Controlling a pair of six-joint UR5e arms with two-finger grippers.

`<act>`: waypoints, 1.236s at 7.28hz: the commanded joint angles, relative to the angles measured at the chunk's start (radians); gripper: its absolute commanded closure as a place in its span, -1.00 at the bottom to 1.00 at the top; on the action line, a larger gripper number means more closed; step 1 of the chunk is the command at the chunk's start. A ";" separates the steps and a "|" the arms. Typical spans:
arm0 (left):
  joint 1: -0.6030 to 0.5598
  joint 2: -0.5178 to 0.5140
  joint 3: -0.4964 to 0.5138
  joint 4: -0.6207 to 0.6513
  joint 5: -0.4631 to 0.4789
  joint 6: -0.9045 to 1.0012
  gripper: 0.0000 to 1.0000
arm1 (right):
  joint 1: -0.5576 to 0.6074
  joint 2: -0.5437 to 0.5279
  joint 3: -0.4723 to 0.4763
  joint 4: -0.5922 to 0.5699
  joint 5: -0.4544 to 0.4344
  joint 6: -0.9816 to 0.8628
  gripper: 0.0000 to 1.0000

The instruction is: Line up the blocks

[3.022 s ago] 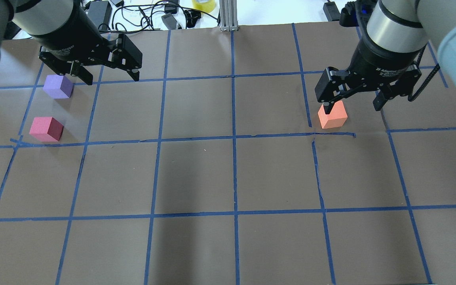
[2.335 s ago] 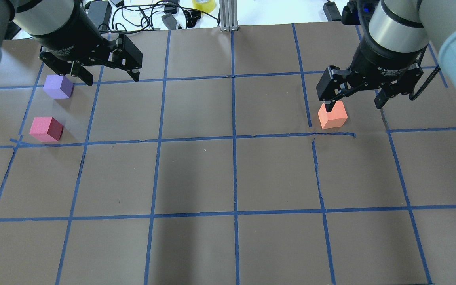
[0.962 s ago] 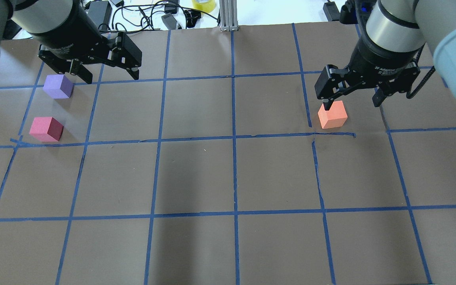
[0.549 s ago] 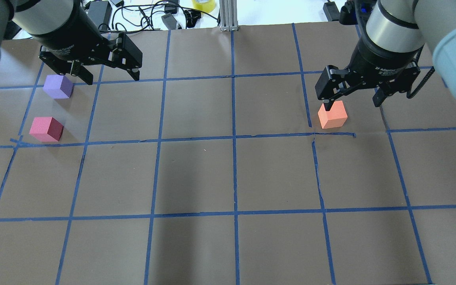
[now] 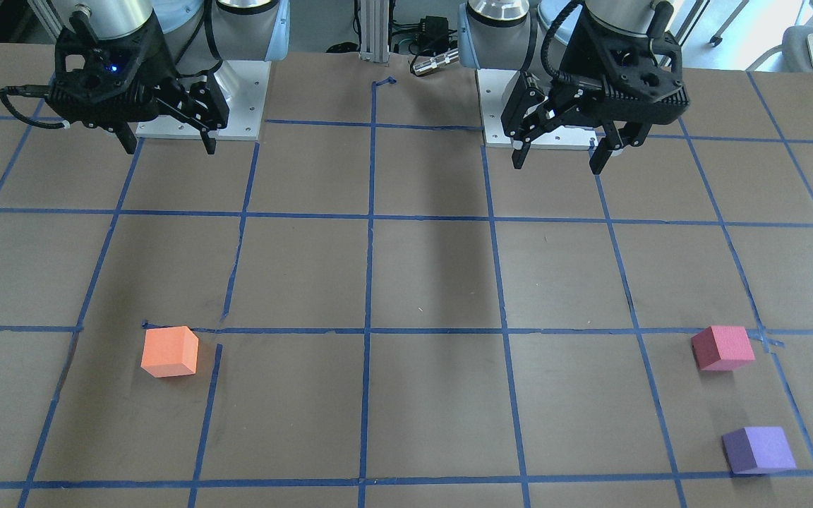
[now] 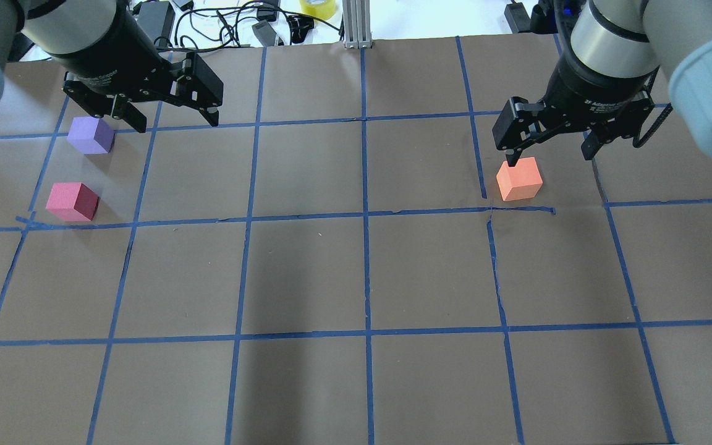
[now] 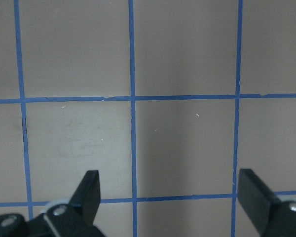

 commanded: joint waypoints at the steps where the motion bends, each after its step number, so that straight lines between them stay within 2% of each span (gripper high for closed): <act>1: 0.001 0.002 -0.001 0.000 0.000 0.000 -1.00 | -0.007 0.056 0.001 0.001 -0.008 0.001 -1.00; 3: 0.000 0.001 0.001 0.000 0.000 0.000 -1.00 | -0.085 0.103 0.003 -0.047 -0.018 -0.008 -1.00; 4: 0.000 0.002 -0.001 0.000 0.000 0.000 -1.00 | -0.108 0.153 0.015 -0.121 -0.015 -0.099 -1.00; 5: 0.000 0.004 -0.001 0.000 0.000 0.000 -1.00 | -0.117 0.196 0.029 -0.260 -0.020 -0.231 -1.00; 6: 0.000 0.004 -0.001 0.000 0.000 0.000 -1.00 | -0.117 0.217 0.029 -0.322 -0.020 -0.287 -1.00; 9: 0.000 0.002 -0.001 0.000 0.000 0.000 -1.00 | -0.117 0.348 0.029 -0.426 -0.008 -0.290 -1.00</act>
